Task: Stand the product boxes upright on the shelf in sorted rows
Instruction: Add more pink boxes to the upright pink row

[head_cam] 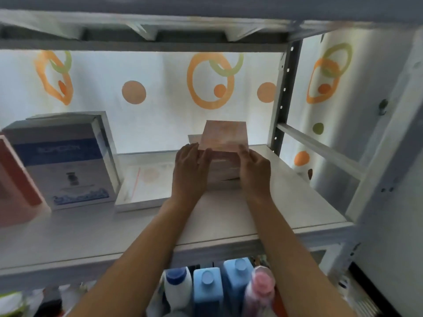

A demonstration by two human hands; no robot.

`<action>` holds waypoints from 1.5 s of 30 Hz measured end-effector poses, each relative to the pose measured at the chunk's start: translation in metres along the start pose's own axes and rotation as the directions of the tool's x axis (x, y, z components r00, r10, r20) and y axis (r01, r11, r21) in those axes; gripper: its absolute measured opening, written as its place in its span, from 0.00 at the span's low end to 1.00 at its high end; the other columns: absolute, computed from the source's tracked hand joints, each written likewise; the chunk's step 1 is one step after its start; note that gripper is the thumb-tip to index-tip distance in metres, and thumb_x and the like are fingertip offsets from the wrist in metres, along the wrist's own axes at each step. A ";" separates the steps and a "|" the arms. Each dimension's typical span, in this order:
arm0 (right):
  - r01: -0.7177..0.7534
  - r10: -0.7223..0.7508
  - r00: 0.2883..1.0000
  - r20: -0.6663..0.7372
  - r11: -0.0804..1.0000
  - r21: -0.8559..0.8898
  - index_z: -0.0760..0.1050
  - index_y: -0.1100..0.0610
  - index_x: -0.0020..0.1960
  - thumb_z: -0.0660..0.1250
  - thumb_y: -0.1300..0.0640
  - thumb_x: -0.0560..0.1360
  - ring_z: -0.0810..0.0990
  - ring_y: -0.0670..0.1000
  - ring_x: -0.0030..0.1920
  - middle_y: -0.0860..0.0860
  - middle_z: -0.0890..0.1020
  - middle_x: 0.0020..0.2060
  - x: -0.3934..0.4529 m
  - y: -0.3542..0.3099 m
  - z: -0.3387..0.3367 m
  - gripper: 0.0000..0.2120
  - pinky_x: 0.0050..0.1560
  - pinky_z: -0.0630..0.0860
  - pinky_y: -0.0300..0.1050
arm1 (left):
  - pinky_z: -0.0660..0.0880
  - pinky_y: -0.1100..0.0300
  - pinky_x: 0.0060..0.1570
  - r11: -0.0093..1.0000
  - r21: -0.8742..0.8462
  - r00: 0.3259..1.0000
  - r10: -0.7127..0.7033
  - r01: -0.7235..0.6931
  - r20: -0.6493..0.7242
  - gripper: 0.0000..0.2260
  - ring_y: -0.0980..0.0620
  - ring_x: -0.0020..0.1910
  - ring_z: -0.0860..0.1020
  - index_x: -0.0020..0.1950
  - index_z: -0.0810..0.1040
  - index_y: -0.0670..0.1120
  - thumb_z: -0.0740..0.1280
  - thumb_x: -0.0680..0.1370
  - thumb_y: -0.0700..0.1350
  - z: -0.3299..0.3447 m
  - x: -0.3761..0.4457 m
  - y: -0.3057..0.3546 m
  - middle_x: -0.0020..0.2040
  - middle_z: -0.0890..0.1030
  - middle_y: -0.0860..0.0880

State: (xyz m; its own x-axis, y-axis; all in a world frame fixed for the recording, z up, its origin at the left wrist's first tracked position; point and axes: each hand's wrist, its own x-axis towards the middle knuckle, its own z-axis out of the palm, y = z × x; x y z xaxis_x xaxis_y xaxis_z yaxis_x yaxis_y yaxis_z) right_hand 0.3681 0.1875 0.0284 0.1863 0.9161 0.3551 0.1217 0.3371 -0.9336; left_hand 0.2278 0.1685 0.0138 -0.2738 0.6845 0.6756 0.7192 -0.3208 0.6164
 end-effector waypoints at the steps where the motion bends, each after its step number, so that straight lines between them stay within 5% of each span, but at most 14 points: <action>1: 0.010 -0.010 1.000 0.001 1.000 0.019 0.79 0.63 0.40 0.62 0.46 0.80 0.73 0.47 0.32 0.52 0.77 0.30 0.000 -0.001 -0.001 0.21 0.38 0.68 0.44 | 0.71 0.53 0.57 1.000 0.004 1.000 0.021 -0.020 -0.016 0.18 0.47 0.58 0.73 0.57 0.79 0.47 0.56 0.80 0.56 -0.001 -0.001 0.000 0.54 0.80 0.49; 6: 0.057 -0.057 0.998 0.007 0.997 0.058 0.81 0.56 0.59 0.62 0.50 0.81 0.81 0.48 0.53 0.50 0.84 0.52 -0.006 -0.007 -0.002 0.14 0.54 0.74 0.36 | 0.71 0.55 0.60 0.997 -0.030 0.997 0.065 -0.066 -0.045 0.16 0.50 0.61 0.72 0.63 0.77 0.48 0.58 0.82 0.54 -0.010 -0.008 0.009 0.59 0.79 0.51; 9: 0.080 -0.082 0.996 0.018 0.993 0.084 0.80 0.55 0.61 0.62 0.52 0.81 0.81 0.47 0.55 0.49 0.84 0.54 -0.011 -0.010 -0.007 0.14 0.55 0.75 0.34 | 0.72 0.49 0.61 0.995 -0.052 0.994 0.084 -0.088 -0.065 0.14 0.50 0.61 0.73 0.63 0.77 0.49 0.59 0.82 0.52 -0.013 -0.010 0.014 0.58 0.79 0.52; 11: 0.088 -0.090 0.996 0.015 0.992 0.095 0.79 0.54 0.63 0.62 0.52 0.81 0.80 0.48 0.57 0.48 0.83 0.55 -0.012 -0.009 -0.009 0.14 0.60 0.77 0.41 | 0.74 0.46 0.59 0.994 -0.086 0.996 0.066 -0.071 -0.064 0.11 0.48 0.60 0.75 0.62 0.77 0.50 0.61 0.81 0.49 -0.014 -0.013 0.017 0.56 0.80 0.54; 18: 0.145 -0.144 0.989 -0.015 0.989 0.037 0.77 0.50 0.65 0.63 0.50 0.81 0.79 0.48 0.59 0.45 0.82 0.58 -0.013 -0.005 -0.007 0.14 0.63 0.77 0.50 | 0.76 0.61 0.51 0.993 -0.101 0.993 0.045 -0.056 -0.113 0.10 0.58 0.51 0.76 0.61 0.78 0.51 0.65 0.80 0.46 -0.020 -0.017 0.031 0.56 0.80 0.56; 25: 0.136 -0.135 0.991 -0.021 0.990 0.029 0.76 0.49 0.66 0.63 0.47 0.79 0.79 0.49 0.59 0.46 0.81 0.60 -0.012 -0.003 -0.007 0.16 0.64 0.77 0.52 | 0.78 0.53 0.53 0.997 -0.076 0.993 -0.013 0.004 -0.114 0.16 0.52 0.52 0.78 0.66 0.73 0.50 0.65 0.78 0.50 -0.016 -0.019 0.029 0.59 0.80 0.51; 33: 0.132 -0.131 0.991 -0.024 0.991 0.024 0.78 0.51 0.64 0.65 0.51 0.80 0.80 0.48 0.56 0.45 0.82 0.58 -0.011 -0.002 -0.006 0.14 0.55 0.75 0.35 | 0.77 0.57 0.51 0.997 -0.076 0.992 -0.036 0.027 -0.122 0.18 0.57 0.50 0.75 0.66 0.71 0.49 0.66 0.78 0.51 -0.017 -0.021 0.035 0.60 0.79 0.50; 37: 0.135 -0.133 0.990 -0.055 0.990 0.035 0.80 0.52 0.60 0.64 0.48 0.78 0.82 0.48 0.52 0.46 0.84 0.53 -0.011 0.001 -0.007 0.14 0.56 0.79 0.41 | 0.76 0.57 0.53 0.998 -0.057 0.991 -0.041 0.034 -0.131 0.18 0.57 0.51 0.73 0.64 0.72 0.48 0.66 0.77 0.53 -0.017 -0.022 0.037 0.60 0.79 0.50; 40: 0.144 -0.137 0.987 -0.086 0.987 0.073 0.81 0.54 0.55 0.63 0.46 0.78 0.83 0.48 0.48 0.47 0.85 0.47 -0.013 -0.002 -0.010 0.15 0.52 0.80 0.39 | 0.74 0.58 0.53 0.997 -0.075 0.984 -0.036 0.023 -0.174 0.18 0.57 0.51 0.73 0.61 0.74 0.47 0.67 0.75 0.54 -0.017 -0.024 0.042 0.58 0.79 0.51; 43: 0.131 -0.108 0.986 -0.126 0.972 0.195 0.82 0.56 0.45 0.63 0.55 0.81 0.81 0.46 0.38 0.49 0.83 0.36 -0.017 -0.011 -0.015 0.11 0.41 0.77 0.36 | 0.77 0.57 0.51 0.994 -0.109 0.971 -0.025 -0.001 -0.239 0.11 0.56 0.49 0.76 0.56 0.78 0.47 0.69 0.77 0.50 -0.023 -0.027 0.047 0.53 0.81 0.53; 45: 0.080 -0.049 0.992 -0.115 0.955 0.285 0.78 0.52 0.34 0.62 0.60 0.80 0.73 0.45 0.30 0.48 0.76 0.27 -0.028 -0.019 -0.019 0.17 0.33 0.71 0.38 | 0.79 0.62 0.48 0.982 -0.189 0.972 -0.043 -0.001 -0.230 0.10 0.58 0.47 0.79 0.55 0.79 0.48 0.68 0.77 0.51 -0.027 -0.033 0.054 0.51 0.83 0.53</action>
State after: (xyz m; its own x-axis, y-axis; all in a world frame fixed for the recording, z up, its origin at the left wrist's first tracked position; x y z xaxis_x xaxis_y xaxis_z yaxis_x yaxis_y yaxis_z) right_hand 0.3788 0.1517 0.0369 0.2911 0.8675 0.4034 -0.1471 0.4573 -0.8771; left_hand 0.2585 0.1115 0.0356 -0.4442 0.5285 0.7234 0.5855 -0.4399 0.6809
